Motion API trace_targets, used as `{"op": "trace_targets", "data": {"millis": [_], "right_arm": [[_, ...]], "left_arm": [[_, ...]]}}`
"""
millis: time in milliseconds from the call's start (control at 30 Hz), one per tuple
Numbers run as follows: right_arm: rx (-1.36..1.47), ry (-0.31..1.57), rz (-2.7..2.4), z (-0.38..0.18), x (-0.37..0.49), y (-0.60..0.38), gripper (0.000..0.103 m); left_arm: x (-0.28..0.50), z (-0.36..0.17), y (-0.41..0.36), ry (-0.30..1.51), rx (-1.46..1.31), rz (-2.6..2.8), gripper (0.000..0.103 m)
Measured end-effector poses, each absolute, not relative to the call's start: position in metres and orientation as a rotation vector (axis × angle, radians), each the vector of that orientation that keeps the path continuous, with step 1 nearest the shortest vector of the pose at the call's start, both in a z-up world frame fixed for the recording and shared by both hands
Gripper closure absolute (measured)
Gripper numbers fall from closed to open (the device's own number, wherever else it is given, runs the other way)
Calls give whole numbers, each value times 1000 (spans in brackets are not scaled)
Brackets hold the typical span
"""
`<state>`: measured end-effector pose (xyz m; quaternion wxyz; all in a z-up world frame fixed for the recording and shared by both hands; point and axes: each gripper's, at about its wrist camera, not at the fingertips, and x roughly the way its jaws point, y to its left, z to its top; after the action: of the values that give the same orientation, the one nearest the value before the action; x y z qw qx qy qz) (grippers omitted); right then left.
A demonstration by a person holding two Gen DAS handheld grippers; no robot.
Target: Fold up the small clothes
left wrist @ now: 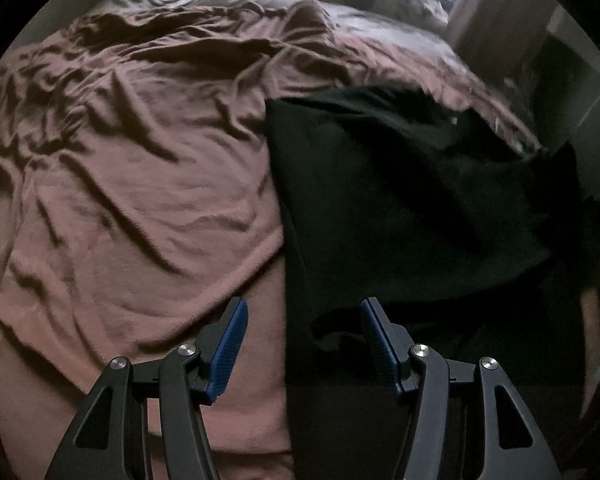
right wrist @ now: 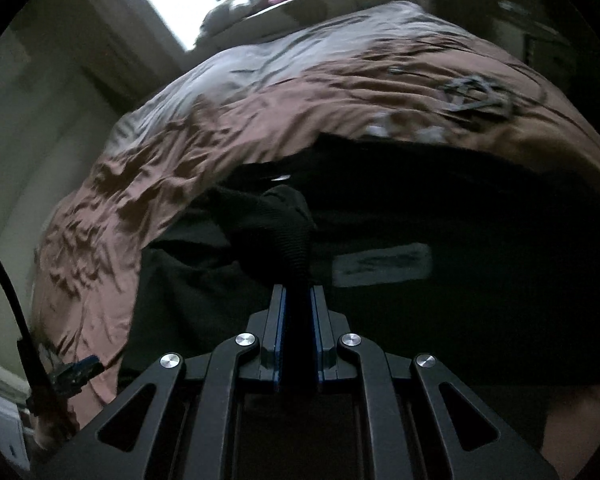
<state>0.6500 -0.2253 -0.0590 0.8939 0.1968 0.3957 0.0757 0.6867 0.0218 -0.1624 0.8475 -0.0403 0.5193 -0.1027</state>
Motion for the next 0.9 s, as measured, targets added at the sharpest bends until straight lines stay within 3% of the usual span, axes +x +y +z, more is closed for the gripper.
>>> {"op": "trace_targets", "data": {"millis": [433,500,567,600,733,900], "right_arm": [[539,926,144,-125,639,-264,91],[540,945,120,-132,641,-271,80],[541,939,96,-135,639,-277,44],[551,927,91,-135,636,-283,37],[711,873,161,-139,631,-306,34],[817,767,174,-133,619,-328,34]], "left_arm": [[689,-206,-12,1128,270,-149,42],[692,-206,-11,1112,269,-134,41],[695,-204,-11,1090,271,-113,41],[697,-204,-11,1082,271,-106,41],[698,-203,-13,1049,283,-108,43],[693,-204,-13,1042,289,-141,69]]}}
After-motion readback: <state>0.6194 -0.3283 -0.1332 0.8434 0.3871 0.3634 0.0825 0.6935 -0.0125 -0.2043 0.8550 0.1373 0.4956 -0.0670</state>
